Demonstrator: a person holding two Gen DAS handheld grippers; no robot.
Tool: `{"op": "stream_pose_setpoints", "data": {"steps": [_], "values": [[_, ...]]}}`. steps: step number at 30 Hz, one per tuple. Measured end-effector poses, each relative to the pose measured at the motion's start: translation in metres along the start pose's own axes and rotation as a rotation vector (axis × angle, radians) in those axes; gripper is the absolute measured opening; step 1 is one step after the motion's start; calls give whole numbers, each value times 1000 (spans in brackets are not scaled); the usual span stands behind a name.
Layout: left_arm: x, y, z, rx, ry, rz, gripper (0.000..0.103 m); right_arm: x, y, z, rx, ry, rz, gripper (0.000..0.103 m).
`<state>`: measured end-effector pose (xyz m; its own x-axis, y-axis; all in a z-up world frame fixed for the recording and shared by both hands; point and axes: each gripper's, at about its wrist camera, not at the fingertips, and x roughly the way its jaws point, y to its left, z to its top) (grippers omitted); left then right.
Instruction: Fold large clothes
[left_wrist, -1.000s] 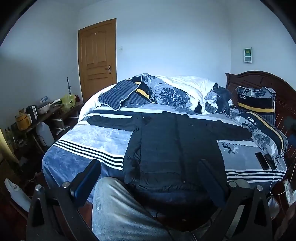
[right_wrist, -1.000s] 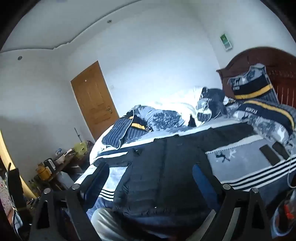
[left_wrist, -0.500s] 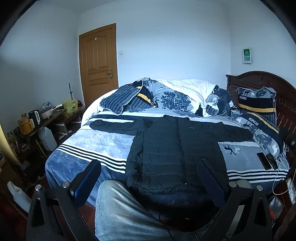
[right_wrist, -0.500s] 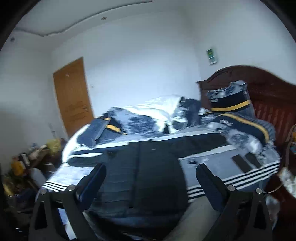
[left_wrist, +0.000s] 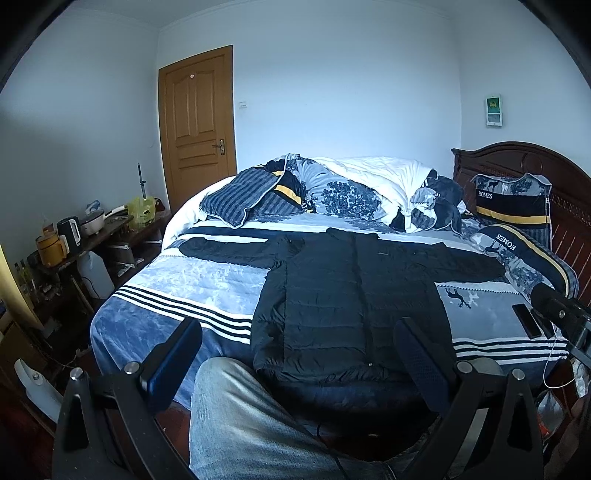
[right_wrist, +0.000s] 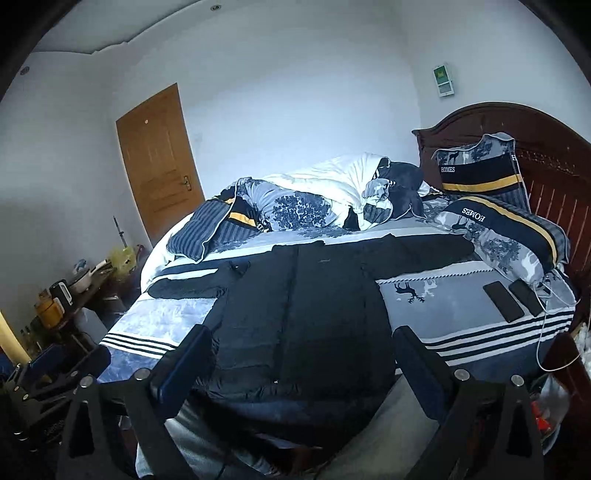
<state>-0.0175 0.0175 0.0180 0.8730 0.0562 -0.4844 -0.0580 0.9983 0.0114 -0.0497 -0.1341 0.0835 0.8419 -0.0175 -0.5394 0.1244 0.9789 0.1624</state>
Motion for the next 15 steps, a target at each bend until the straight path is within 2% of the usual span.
{"op": "stream_pose_setpoints", "data": {"steps": [15], "values": [[0,-4,0,3,5,1,103,3,3,-1,-3,11,1,100]]}}
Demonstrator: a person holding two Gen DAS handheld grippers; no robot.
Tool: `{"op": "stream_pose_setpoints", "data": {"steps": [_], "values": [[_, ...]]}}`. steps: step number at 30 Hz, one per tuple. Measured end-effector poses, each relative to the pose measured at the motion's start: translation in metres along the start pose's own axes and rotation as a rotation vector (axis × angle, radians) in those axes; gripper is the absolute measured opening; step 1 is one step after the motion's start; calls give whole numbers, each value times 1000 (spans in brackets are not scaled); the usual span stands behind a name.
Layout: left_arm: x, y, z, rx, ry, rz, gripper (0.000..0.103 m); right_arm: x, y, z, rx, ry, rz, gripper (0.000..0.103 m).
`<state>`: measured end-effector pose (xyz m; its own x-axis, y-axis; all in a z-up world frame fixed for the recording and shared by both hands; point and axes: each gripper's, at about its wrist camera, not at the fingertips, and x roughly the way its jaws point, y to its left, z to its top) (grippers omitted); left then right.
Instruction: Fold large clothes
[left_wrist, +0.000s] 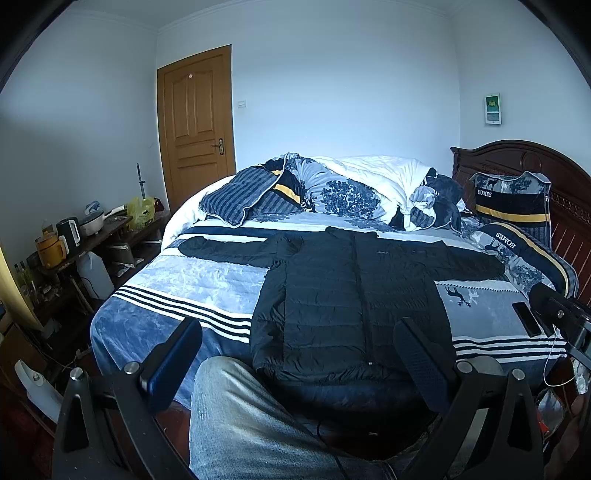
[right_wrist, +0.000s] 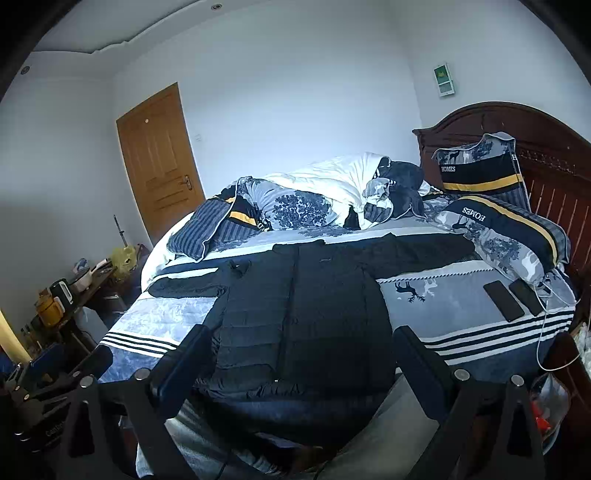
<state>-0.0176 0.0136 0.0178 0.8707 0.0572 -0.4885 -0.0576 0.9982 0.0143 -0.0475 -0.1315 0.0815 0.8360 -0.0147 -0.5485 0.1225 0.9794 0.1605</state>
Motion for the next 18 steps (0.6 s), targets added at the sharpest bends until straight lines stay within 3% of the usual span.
{"op": "stream_pose_setpoints", "data": {"steps": [18], "values": [[0,-1,0,0,1,1,103,0,-3,1,0,-3,-2,100]]}}
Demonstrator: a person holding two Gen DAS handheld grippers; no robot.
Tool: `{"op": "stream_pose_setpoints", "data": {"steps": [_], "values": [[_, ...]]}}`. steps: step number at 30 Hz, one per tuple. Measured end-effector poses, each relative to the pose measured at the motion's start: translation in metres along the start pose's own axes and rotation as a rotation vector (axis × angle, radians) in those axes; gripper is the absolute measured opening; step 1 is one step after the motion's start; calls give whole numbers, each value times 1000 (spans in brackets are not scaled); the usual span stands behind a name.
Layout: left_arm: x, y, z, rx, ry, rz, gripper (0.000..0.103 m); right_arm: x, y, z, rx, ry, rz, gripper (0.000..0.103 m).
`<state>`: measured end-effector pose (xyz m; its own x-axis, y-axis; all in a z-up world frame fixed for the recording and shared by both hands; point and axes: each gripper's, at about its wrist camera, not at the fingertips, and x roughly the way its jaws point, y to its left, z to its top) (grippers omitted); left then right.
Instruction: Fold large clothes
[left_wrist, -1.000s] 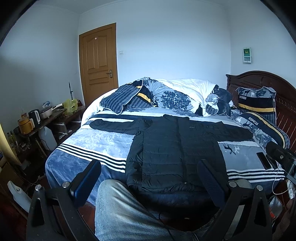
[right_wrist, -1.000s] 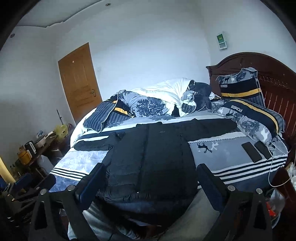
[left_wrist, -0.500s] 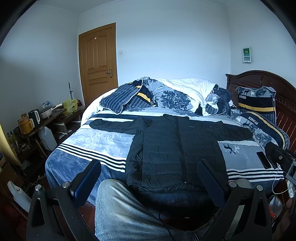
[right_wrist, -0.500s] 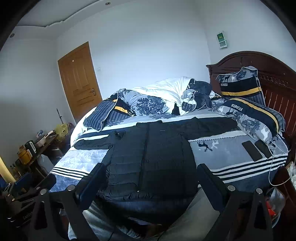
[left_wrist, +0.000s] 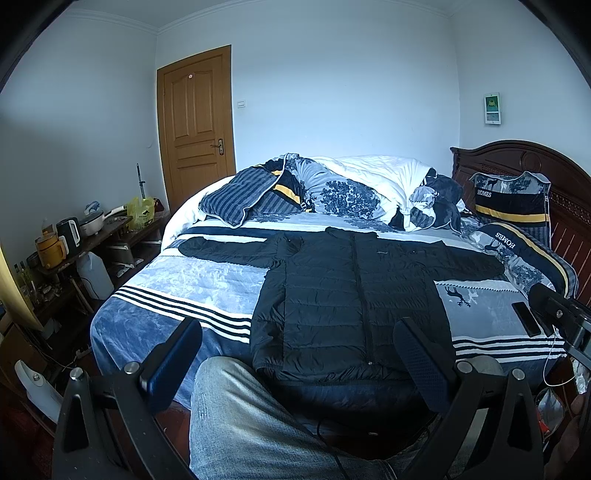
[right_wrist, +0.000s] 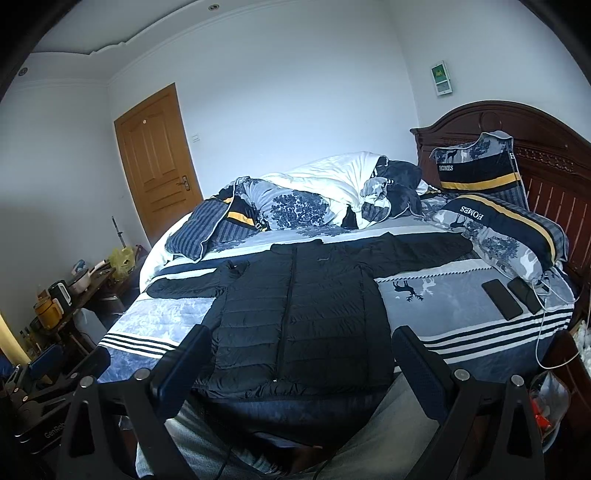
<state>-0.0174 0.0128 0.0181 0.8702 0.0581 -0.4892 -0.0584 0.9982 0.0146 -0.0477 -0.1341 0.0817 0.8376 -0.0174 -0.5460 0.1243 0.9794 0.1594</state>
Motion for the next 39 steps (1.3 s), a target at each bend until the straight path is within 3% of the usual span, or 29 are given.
{"op": "stream_pose_setpoints", "data": {"steps": [39], "values": [[0,-1,0,0,0,1,103,-1,-3,2,0,-28,-4,100]]}}
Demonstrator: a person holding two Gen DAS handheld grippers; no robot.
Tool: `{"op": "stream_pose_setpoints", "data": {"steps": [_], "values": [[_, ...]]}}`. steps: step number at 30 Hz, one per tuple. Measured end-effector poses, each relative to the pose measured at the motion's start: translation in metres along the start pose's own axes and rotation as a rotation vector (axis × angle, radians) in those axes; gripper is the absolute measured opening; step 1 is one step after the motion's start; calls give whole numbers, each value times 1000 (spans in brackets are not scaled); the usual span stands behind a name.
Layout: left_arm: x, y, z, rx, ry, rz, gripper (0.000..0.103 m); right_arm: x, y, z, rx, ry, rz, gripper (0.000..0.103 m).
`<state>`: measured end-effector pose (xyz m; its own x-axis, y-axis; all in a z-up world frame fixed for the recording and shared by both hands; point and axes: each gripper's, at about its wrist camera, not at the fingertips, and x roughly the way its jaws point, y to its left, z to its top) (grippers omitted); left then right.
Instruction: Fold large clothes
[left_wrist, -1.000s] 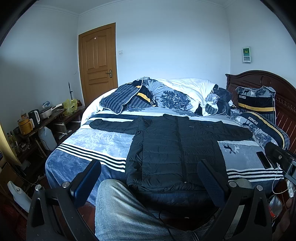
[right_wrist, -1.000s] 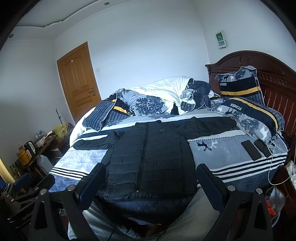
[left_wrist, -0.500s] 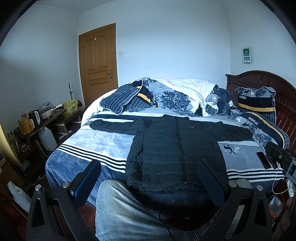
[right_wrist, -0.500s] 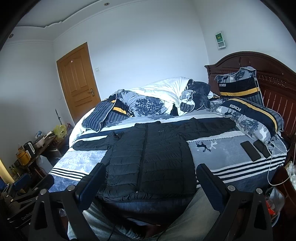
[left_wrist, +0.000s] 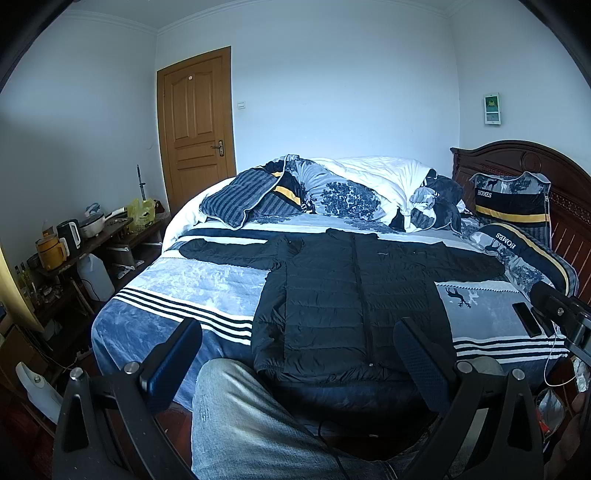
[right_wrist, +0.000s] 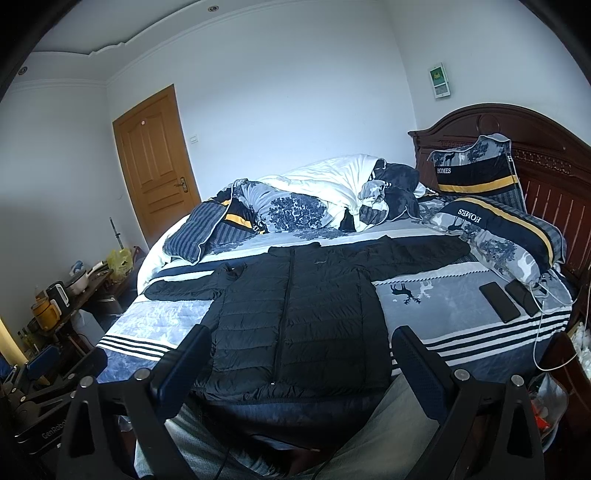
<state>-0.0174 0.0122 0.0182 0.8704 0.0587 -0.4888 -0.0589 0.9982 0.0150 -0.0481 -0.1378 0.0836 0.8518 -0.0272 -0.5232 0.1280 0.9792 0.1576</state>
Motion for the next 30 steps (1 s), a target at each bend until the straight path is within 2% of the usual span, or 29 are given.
{"op": "stream_pose_setpoints", "data": {"steps": [15,23,27,30], "values": [[3,-1,-1,13,14,2,103,1,-1,0,-11,-3,-1,100],[43,5,-7,-24,120,-5,103,30,-8,5,2,53,44,100],[63,4,2,-41,123,-18,103,46,-13,10,-4,44,39,100],[89,-10,17,-25,127,-29,103,66,-26,19,8,22,16,100]]}}
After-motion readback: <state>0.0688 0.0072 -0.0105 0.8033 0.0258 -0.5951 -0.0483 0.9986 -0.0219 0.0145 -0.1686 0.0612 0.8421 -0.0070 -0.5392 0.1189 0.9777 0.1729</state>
